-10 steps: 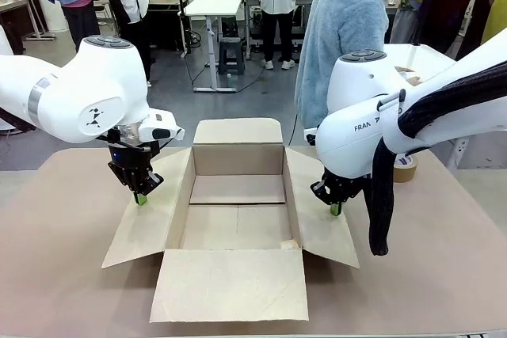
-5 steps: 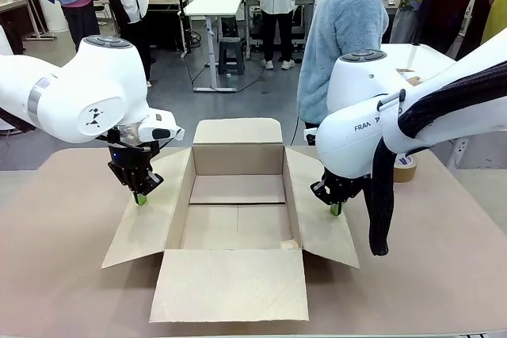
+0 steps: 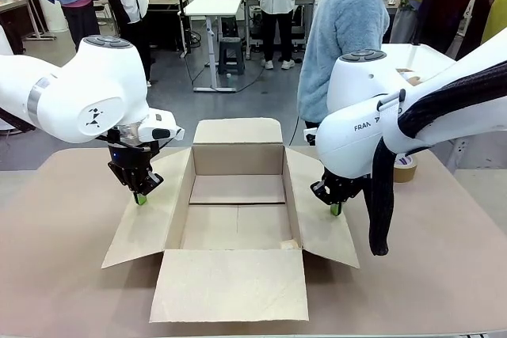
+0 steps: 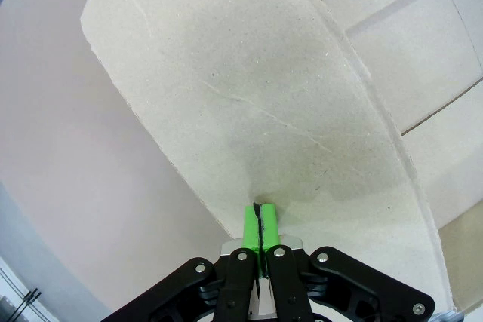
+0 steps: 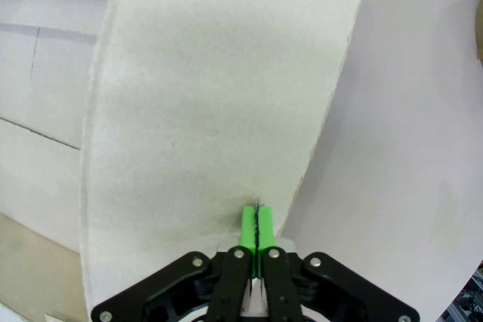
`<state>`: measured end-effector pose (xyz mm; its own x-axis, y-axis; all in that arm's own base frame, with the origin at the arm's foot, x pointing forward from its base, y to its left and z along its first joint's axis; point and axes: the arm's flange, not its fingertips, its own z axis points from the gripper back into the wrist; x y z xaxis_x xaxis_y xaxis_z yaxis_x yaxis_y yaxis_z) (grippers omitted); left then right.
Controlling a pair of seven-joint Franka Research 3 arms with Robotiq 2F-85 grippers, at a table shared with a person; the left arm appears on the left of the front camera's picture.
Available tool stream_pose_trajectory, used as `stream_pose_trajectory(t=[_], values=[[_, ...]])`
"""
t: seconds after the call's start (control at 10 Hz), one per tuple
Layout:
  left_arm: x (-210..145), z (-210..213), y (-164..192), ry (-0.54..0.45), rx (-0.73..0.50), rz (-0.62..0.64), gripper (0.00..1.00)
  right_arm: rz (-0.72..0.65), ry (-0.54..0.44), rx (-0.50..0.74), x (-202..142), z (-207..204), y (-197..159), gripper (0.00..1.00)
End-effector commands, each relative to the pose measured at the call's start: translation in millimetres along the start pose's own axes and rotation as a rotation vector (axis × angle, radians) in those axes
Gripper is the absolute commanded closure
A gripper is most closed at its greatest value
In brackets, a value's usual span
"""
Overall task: Wrap the clocks to prevent damage.
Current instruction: Once the human has placed the objects inside and stepped back, release both hands from the side flaps of the Package Box.
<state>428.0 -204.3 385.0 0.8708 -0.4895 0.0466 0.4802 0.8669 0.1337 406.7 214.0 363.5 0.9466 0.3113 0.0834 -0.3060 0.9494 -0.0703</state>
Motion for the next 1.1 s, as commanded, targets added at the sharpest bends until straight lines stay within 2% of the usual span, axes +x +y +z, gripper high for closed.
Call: stream_pose_trajectory(t=[0.0,1.0], values=[[-1.0,1.9,0.6,-0.004,0.010,-0.005,1.00,-0.008,0.004,-0.011,-1.3,-1.2,2.5,0.99],[-1.0,1.9,0.6,-0.004,0.010,-0.005,1.00,-0.008,0.004,-0.011,-1.3,-1.2,2.5,0.99]])
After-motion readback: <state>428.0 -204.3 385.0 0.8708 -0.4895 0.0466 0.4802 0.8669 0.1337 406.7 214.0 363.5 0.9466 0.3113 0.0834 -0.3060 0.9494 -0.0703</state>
